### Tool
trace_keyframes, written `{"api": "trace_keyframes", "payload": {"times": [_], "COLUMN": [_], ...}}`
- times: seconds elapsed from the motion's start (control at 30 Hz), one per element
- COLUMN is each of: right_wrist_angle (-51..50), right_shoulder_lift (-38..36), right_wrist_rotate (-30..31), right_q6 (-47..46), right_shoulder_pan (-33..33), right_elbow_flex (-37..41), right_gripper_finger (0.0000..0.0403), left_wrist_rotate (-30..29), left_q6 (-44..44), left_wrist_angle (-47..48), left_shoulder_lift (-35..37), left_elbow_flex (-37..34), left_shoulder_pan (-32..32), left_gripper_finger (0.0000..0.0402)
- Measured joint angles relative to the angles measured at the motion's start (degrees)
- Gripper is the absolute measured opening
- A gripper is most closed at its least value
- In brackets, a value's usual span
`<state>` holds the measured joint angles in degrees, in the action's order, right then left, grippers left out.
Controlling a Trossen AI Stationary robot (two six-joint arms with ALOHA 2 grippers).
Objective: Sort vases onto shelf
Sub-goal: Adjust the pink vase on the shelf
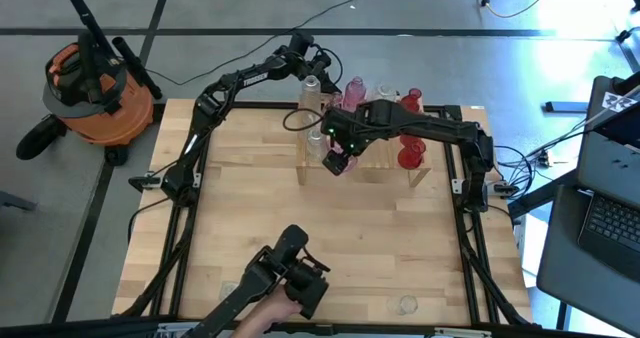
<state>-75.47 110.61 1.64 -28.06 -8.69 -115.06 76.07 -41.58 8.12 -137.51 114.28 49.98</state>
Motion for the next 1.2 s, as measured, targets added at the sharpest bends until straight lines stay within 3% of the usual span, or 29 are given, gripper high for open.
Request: {"api": "trace_keyframes", "payload": {"times": [0.8,1.2], "right_wrist_angle": [-3.0,-6.0], "right_shoulder_lift": [0.4,0.4], "right_wrist_rotate": [1.8,3.4], "right_q6": [3.9,4.6], "right_shoulder_pan": [0.0,0.1], "right_elbow_flex": [5.2,5.2], "right_gripper_finger": [0.0296,0.0276], "left_wrist_rotate": [0.0,0.0], "left_q6": [-0.3,-0.4], "left_wrist_angle": [-0.1,-0.1], "left_shoulder_lift": [0.1,0.1], "left_elbow_flex": [0.0,0.0], "left_shoulder_pan": [-0.7,-0.9], "left_gripper_finger": [0.0000,0.0000]}}
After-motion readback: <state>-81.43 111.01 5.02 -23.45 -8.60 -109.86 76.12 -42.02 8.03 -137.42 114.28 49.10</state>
